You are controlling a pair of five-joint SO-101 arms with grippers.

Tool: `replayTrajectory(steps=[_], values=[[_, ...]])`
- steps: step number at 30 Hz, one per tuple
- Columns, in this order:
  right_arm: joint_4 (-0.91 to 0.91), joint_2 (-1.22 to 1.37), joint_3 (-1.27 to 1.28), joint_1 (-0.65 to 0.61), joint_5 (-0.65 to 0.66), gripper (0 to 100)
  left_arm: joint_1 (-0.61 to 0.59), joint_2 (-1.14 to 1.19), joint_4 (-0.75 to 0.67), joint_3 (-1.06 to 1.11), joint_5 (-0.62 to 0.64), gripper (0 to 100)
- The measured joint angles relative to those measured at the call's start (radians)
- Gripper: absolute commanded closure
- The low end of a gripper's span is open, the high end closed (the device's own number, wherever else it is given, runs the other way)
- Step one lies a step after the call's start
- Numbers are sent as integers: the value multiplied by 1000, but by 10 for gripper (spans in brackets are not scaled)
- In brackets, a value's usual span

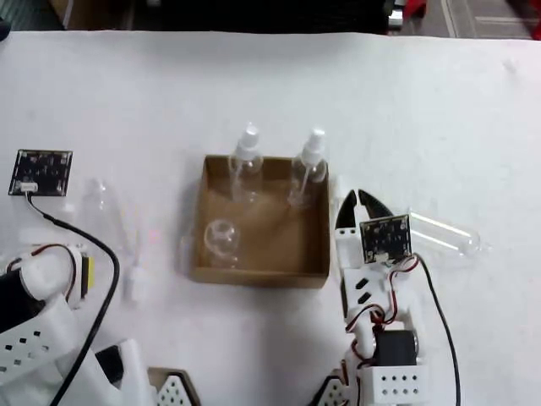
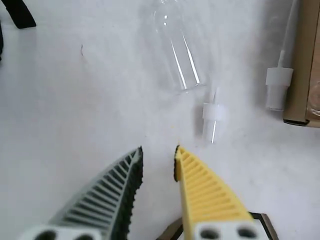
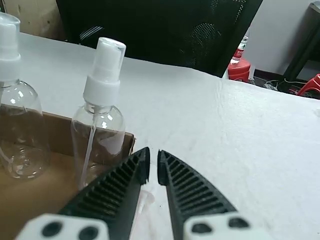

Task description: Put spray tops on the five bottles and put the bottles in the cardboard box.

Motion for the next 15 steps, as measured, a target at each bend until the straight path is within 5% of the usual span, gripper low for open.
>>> replayTrajectory(steps=[9,15], values=[[0,0,0,0,0,983,183,29,-25,31,2,811],[0,0,0,0,0,983,301,318,-74,31,3,812]])
